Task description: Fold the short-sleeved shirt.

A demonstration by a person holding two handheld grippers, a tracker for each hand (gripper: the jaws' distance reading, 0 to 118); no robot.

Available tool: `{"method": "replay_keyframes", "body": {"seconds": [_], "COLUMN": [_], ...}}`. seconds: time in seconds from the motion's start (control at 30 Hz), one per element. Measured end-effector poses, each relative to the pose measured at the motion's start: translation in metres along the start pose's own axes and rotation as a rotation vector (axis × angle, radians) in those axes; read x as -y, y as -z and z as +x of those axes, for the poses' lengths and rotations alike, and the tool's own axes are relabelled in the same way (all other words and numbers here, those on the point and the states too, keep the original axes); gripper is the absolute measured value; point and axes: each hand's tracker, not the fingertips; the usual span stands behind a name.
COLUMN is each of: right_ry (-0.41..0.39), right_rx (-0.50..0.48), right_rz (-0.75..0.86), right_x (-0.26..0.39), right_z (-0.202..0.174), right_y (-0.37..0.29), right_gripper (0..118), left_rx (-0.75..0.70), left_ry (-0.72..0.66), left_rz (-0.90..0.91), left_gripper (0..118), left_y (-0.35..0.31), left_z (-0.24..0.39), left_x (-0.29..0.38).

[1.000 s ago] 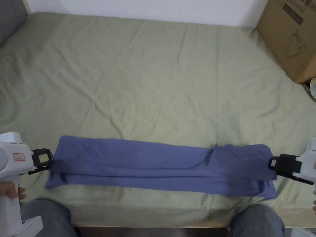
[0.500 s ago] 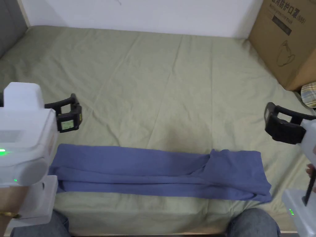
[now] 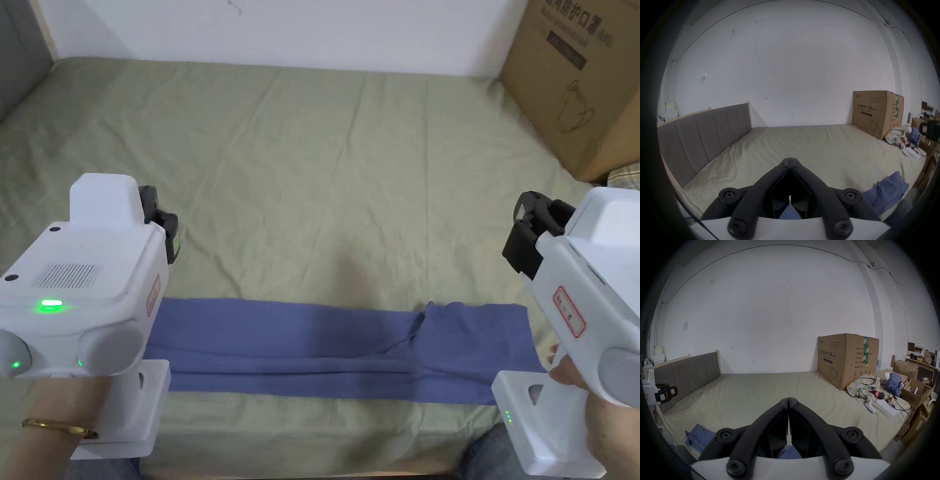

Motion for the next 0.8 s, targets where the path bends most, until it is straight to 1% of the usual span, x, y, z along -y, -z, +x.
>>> {"method": "replay_keyframes", "body": {"seconds": [0.1,0.13,0.17,0.23,0.27,0.3,0.33,0.43,0.47,0.6,0.67,0.73,0.8], "right_ry": [-0.001,-0.001,-0.004,-0.011,-0.015,-0.016,-0.016,-0.016,-0.018,-0.033,-0.031,-0.034,-0.044], "right_rx": [-0.014,-0.017,-0.021,-0.024,-0.024,-0.023,-0.023,-0.017,-0.018,-0.014,-0.016,-0.017,-0.016], "right_rz": [0.0,-0.002,-0.006,-0.011,-0.015,-0.019,-0.023,-0.042,-0.05,-0.083,-0.095,-0.108,-0.119], "right_x": [-0.001,0.0,-0.001,0.0,-0.002,-0.001,-0.001,0.0,0.001,0.002,0.003,0.004,0.004], "right_z": [0.002,0.0,0.001,0.003,-0.006,-0.007,-0.007,-0.015,-0.015,-0.025,-0.028,-0.032,-0.036], "right_y": [0.002,0.003,0.005,0.008,0.006,0.008,0.01,0.012,0.014,0.019,0.02,0.023,0.026], "right_gripper": [0,0,0,0,0,0,0,0,0,0,0,0,0], "left_rx": [0.042,0.051,0.074,0.129,0.169,0.188,0.222,0.359,0.347,0.213,0.217,0.248,0.271], "left_ry": [-0.096,-0.147,-0.187,-0.293,-0.358,-0.416,-0.46,-0.637,-0.66,-0.654,-0.687,-0.749,-0.765], "left_rz": [-0.054,-0.069,-0.099,-0.213,-0.281,-0.351,-0.421,-0.583,-0.569,-0.737,-0.804,-0.864,-0.882], "left_gripper": [0,8,19,68,91,112,118,118,118,118,118,118,118], "left_y": [0.007,0.012,0.014,0.03,0.04,0.054,0.062,0.074,0.078,0.088,0.091,0.095,0.099], "left_z": [-0.019,-0.032,-0.042,-0.074,-0.093,-0.112,-0.128,-0.164,-0.174,-0.194,-0.194,-0.192,-0.189], "left_x": [-0.007,-0.008,-0.01,-0.007,-0.001,0.01,0.021,0.063,0.074,0.128,0.15,0.17,0.18]}}
